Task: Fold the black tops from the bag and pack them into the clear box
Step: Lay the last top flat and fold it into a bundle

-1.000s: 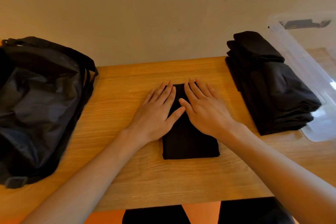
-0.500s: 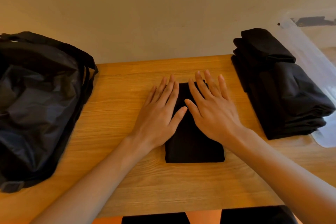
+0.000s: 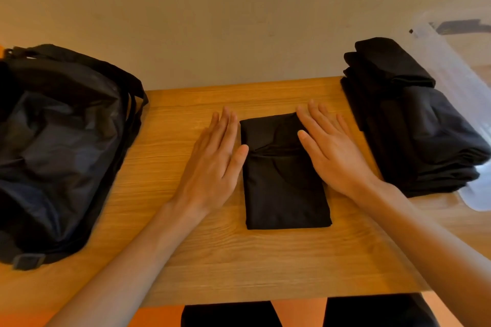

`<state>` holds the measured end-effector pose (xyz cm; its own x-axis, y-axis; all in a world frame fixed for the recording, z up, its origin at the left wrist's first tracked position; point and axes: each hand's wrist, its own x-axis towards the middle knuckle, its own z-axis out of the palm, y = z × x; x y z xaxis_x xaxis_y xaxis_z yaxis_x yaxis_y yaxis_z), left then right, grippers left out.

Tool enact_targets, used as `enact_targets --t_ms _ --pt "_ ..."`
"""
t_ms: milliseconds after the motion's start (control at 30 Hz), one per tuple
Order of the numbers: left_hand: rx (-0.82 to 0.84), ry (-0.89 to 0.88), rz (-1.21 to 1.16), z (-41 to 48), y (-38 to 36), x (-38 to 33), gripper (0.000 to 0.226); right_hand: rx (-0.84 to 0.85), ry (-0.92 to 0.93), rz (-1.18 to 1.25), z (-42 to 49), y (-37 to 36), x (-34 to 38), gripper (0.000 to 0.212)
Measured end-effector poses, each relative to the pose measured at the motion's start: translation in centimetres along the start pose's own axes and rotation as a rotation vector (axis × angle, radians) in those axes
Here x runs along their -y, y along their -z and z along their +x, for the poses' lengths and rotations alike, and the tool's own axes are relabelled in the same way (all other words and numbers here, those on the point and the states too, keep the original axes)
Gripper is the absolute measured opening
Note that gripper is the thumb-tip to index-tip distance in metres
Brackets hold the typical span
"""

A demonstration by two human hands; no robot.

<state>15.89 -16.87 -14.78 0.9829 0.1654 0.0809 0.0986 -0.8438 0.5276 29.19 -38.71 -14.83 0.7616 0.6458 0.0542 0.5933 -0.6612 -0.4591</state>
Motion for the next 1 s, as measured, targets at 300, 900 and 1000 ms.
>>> enact_targets --t_ms 300,900,1000 --pt "0.186 -0.306 0.323 -3.2 -0.9 -2.5 0.073 -0.134 0.208 -0.186 -4.2 -0.2 2.1 0.057" --pt "-0.081 -0.611 0.324 -8.3 -0.9 -1.2 0.025 -0.06 0.53 -0.164 -11.5 -0.2 -0.2 0.042" --pt "-0.139 -0.617 0.336 -8.6 -1.3 -1.8 0.018 -0.144 0.537 -0.214 -11.7 -0.8 -0.2 0.041"
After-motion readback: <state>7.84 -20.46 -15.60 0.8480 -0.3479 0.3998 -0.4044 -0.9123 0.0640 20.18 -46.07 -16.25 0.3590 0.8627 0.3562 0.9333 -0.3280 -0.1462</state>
